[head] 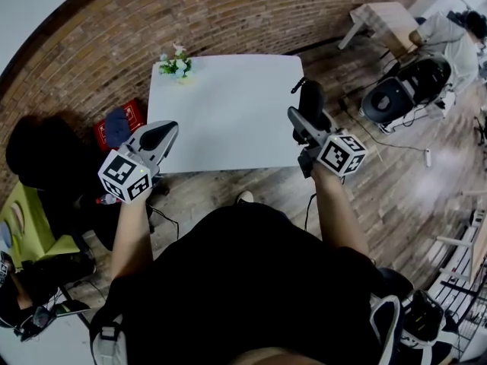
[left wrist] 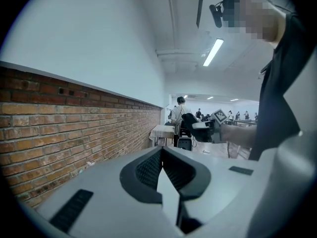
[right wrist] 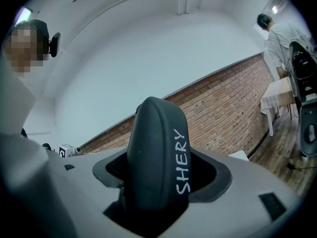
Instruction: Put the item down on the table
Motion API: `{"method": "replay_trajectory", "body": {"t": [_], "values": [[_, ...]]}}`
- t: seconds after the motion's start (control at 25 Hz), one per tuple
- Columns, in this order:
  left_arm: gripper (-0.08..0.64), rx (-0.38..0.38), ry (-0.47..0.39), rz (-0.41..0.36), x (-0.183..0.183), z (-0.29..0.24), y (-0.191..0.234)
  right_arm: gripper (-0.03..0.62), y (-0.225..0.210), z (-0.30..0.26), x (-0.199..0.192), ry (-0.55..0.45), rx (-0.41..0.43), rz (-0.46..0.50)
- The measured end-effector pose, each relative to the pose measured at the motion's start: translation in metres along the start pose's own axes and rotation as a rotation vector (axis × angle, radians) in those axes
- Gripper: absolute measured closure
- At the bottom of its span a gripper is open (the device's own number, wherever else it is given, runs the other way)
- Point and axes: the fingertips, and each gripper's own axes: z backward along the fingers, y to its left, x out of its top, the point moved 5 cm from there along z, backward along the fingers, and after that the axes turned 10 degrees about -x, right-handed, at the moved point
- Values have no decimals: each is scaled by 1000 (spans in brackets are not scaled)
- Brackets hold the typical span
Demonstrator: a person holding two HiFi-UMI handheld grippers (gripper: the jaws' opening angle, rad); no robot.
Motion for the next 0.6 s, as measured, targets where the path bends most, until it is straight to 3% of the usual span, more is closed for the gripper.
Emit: {"method": "replay_trajectory", "body": {"t": [0.6], "values": [[549, 58, -14, 21, 14, -28, 8, 250, -26, -25, 20, 23, 50, 7]]}}
